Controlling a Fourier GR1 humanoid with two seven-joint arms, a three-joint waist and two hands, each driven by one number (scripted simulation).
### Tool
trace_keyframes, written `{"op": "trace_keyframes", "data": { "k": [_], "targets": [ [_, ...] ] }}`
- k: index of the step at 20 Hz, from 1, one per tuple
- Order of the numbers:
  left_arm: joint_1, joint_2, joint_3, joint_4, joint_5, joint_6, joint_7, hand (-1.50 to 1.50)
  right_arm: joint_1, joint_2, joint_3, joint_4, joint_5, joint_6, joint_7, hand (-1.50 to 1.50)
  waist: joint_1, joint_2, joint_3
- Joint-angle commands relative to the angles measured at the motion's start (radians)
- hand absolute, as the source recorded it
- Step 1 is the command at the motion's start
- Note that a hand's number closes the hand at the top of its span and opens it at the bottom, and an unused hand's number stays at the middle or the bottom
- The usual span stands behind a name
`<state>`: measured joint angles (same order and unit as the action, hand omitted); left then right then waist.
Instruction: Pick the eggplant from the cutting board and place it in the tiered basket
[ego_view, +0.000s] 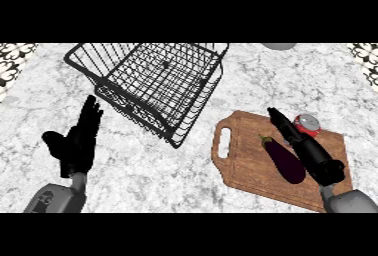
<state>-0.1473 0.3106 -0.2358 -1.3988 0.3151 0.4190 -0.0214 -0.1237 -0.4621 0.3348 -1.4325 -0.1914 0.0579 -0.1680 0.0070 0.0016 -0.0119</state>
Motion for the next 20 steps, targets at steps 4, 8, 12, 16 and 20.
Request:
{"op": "trace_keyframes", "data": {
  "k": [4, 8, 12, 16, 20],
  "targets": [
    [-0.078, 0.127, -0.086, -0.036, -0.16, -0.075, -0.07, 0.0, -0.162, 0.068, 0.162, -0.127, -0.104, 0.299, 0.017, 1.5, 0.037, -0.001, 0.014],
    [-0.057, 0.222, -0.12, -0.078, -0.225, -0.128, -0.104, 0.0, -0.24, -0.041, 0.063, -0.076, 0.165, 0.03, 0.139, 1.5, 0.005, -0.02, 0.009],
    [-0.008, 0.226, -0.106, -0.113, -0.255, -0.156, -0.133, 0.0, -0.247, 0.122, 0.033, -0.026, -0.016, 0.111, 0.19, -1.5, 0.001, -0.002, 0.012],
    [0.034, 0.244, -0.067, -0.2, -0.273, -0.17, -0.092, 0.0, -0.261, 0.033, 0.022, -0.076, 0.014, 0.258, 0.186, -1.5, -0.002, -0.003, 0.012],
    [0.036, 0.213, -0.116, -0.187, -0.304, -0.128, -0.085, 0.0, -0.395, -0.14, 0.095, -0.113, 0.076, 0.386, 0.406, -1.5, -0.001, -0.008, 0.008]
  ]
}}
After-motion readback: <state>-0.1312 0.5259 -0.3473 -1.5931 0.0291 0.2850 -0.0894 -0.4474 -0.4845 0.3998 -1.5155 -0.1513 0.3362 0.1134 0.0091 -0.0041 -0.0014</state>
